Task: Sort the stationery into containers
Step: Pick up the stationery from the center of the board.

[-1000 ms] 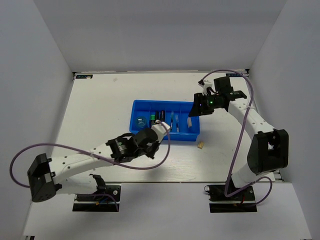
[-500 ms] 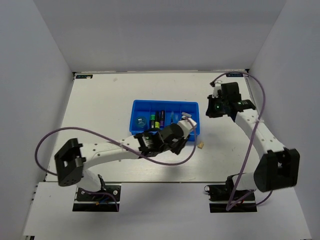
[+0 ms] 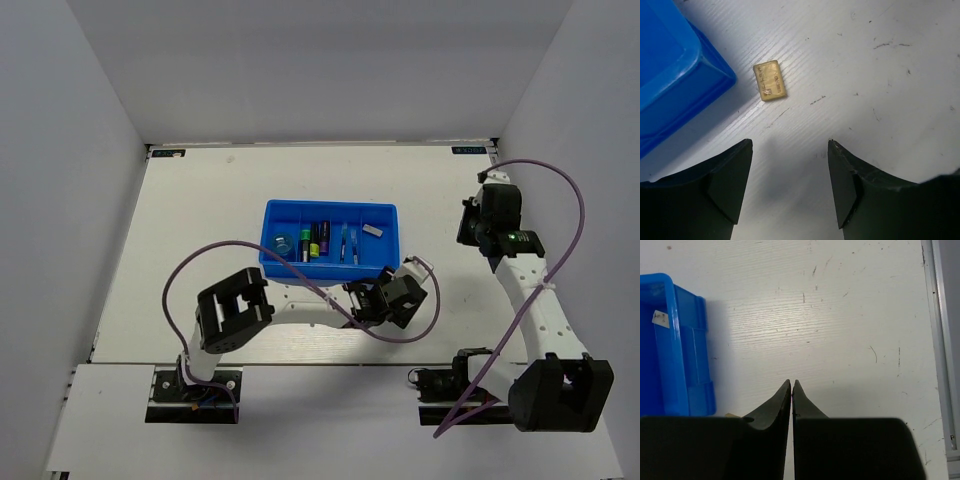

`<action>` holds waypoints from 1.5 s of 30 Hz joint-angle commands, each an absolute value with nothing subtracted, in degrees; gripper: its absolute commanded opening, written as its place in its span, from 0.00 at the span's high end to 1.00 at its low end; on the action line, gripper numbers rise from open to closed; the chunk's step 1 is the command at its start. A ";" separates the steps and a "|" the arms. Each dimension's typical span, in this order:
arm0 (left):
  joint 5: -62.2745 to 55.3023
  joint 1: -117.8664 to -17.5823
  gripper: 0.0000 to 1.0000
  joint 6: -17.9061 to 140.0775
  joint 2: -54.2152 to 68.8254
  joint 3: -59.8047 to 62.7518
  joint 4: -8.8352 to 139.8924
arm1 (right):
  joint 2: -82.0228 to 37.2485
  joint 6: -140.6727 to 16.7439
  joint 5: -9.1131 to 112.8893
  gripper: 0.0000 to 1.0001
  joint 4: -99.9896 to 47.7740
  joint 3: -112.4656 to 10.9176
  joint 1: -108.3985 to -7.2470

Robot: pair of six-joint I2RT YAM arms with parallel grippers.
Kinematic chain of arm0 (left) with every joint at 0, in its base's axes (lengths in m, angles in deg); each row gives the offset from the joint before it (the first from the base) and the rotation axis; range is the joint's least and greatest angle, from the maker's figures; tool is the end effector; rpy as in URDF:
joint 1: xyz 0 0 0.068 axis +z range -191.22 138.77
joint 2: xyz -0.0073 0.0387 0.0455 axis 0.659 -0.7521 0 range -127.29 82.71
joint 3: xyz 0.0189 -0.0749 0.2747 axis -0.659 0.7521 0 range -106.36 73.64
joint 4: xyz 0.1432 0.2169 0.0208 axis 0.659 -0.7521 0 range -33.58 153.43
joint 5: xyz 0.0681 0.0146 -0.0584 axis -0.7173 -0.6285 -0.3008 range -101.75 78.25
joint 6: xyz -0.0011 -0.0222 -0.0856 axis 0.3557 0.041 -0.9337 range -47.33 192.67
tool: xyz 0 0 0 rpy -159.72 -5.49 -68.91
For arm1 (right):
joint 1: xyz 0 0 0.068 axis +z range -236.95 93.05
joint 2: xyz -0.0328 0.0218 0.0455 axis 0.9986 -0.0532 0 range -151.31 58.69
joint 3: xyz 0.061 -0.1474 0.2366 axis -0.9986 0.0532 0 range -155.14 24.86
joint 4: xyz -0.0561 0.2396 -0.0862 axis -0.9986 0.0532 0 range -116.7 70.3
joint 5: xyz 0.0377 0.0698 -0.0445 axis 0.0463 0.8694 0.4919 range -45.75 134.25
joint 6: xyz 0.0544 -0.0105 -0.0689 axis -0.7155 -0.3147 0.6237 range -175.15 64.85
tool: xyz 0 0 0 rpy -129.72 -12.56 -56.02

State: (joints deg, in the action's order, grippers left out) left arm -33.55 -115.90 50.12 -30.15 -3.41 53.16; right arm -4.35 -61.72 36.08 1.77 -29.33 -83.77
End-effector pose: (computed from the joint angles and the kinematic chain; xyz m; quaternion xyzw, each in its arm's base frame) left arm 0.1505 -0.4386 0.1686 0.3366 0.8491 -0.1595 0.3744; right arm 0.2660 0.0035 0.2900 0.0580 0.8926 -0.0259 0.4463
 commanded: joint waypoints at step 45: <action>-45.41 -114.79 0.77 35.14 -45.17 -11.97 57.45 | -2.30 -65.08 47.68 0.94 0.72 -29.02 -93.45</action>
State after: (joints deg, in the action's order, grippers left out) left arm -46.73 -114.52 36.26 -43.74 -11.35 59.39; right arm -3.50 -64.12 46.84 1.81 -28.90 -92.99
